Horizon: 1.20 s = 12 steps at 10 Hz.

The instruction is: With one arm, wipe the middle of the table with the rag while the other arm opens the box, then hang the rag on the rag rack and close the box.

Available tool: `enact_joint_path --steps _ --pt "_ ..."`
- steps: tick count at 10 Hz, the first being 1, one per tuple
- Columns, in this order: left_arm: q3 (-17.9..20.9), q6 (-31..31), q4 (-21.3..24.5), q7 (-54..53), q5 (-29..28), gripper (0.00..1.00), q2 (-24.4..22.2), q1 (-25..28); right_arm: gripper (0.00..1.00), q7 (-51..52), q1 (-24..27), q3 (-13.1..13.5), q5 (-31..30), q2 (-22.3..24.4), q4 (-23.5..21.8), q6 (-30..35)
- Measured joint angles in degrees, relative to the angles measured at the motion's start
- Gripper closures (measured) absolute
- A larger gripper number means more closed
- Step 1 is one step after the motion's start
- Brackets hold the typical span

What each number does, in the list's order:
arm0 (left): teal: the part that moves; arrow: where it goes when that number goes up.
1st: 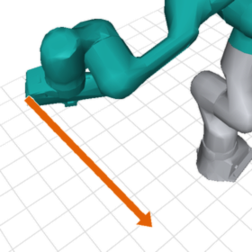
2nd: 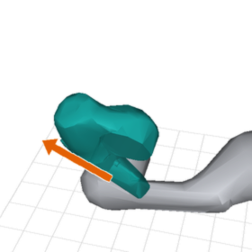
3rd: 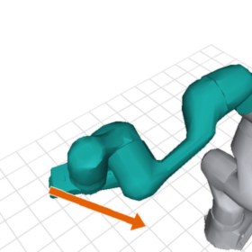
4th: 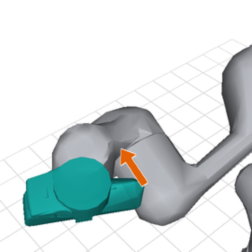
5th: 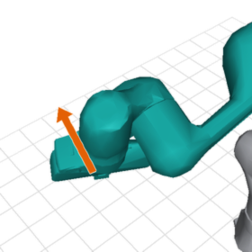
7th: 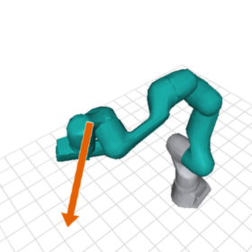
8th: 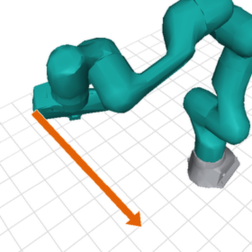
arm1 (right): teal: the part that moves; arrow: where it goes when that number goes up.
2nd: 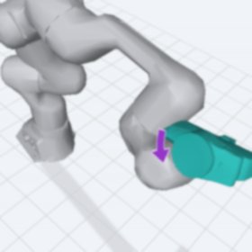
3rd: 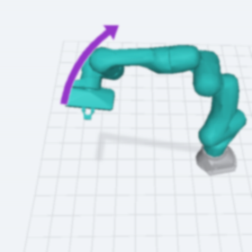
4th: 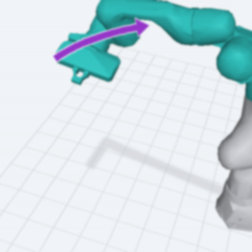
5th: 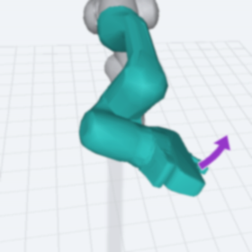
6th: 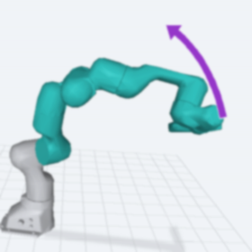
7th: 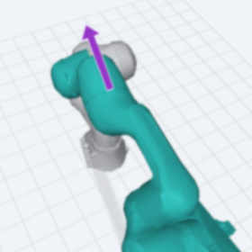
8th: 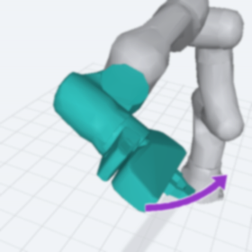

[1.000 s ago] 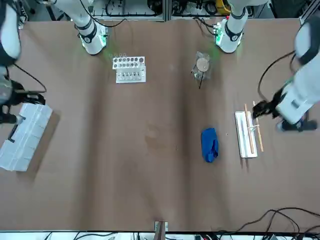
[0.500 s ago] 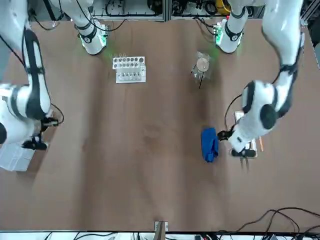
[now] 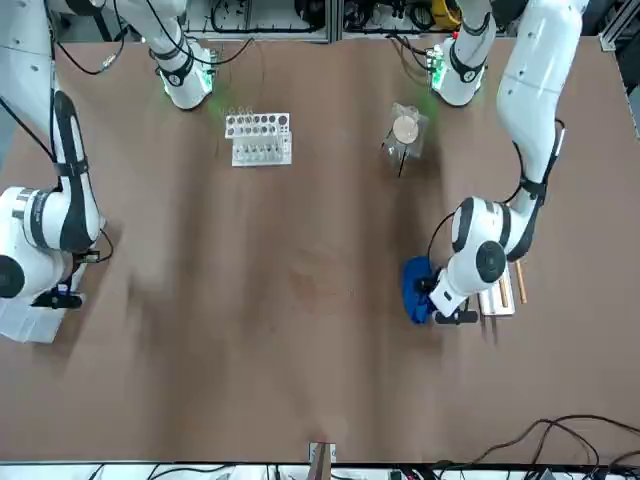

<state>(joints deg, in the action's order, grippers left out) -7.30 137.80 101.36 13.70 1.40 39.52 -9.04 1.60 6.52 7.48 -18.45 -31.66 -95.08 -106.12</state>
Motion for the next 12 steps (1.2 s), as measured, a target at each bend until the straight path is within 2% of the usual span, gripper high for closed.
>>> enact_joint_path --steps 1,3,5,6,8,12 --pt "-0.1 0.5 -0.4 0.5 0.0 0.16 0.1 -0.6 0.99 0.6 1.3 0.0 -0.7 -0.4 0.0 -2.0" --pt "0.0 1.5 -2.5 2.7 0.0 0.49 0.4 -2.7 0.99 2.7 2.3 0.0 -1.9 -1.9 -0.1 -7.6" --pt "0.0 1.5 -6.2 3.7 0.0 0.81 1.6 -4.6 0.98 5.5 3.0 0.0 -2.2 -3.1 0.0 -9.7" --pt "0.0 1.5 -7.7 6.0 0.0 0.93 2.4 -6.2 0.98 7.2 3.4 0.0 -2.2 -3.1 0.1 -9.7" --pt "-0.1 1.5 -10.9 10.5 0.0 0.93 3.9 -10.1 0.98 9.2 4.0 0.1 -2.3 -3.1 0.4 -8.7" --pt "0.0 1.5 -18.2 20.1 0.1 0.93 8.4 -19.3 0.97 10.4 3.9 -0.1 -2.6 -2.2 2.8 -0.6"
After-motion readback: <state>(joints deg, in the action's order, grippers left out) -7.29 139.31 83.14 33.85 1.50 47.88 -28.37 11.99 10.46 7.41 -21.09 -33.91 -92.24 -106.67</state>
